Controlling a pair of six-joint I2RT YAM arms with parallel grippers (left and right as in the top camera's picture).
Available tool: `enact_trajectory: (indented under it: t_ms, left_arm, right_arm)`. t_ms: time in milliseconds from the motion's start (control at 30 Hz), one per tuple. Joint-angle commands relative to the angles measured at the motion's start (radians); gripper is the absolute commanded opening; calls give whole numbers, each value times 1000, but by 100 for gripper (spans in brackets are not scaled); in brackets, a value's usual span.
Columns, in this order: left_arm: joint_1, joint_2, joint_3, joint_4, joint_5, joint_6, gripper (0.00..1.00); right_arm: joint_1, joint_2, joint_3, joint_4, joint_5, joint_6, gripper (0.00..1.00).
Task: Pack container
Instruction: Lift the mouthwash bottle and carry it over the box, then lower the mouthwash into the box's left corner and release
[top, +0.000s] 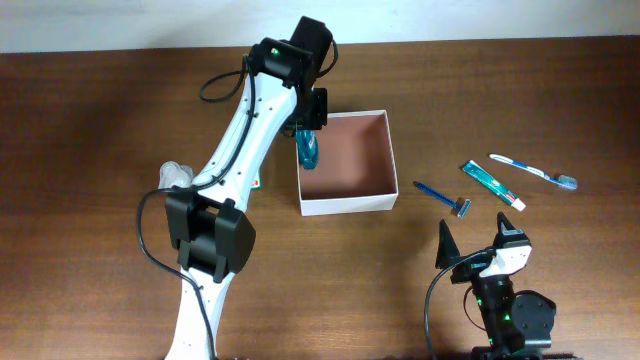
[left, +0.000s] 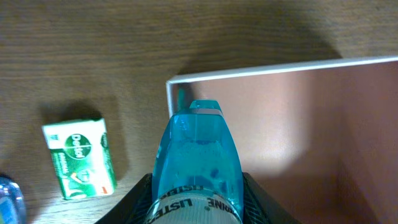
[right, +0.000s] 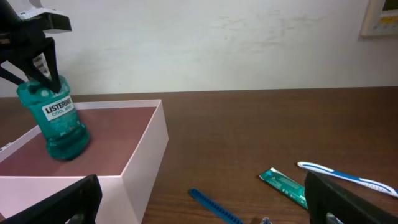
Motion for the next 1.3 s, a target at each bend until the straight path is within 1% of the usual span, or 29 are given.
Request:
enact_trajectory:
  t_ms: [0,300,333,400,633,833,933,1267]
  left_arm:
    - [-8,-6,4,13,-74,-13,9]
    - [-35,-6,4,36,-99,-9,10]
    - [-38,-6,4,40,-99,-9,15]
    - [-46,-6,4,51,-99,-9,17]
    - [-52,-5,4,55,-103,-10,17]
    - [-52,11,2,50,-137,-21,17]
    - [-52,16,-9,50,-154,-45,17]
    - [-51,48,-10,54,-154,-47,18]
  right_arm:
    - [-5,-9,-5,-5,8,-7,99]
    - [-5,-9,-5,-5,8,-7,99]
    - [-5,-9,-5,-5,8,-7,99]
    - [-5,-9,-5,-6,8,-7,99]
    - [-5,-9,-5,-5,8,-7,98]
    - [-5,-9,-5,-5,8,-7,99]
    - [-5,-9,-5,-5,8,-7,99]
    - [-5,-9,-5,-5,8,-7,99]
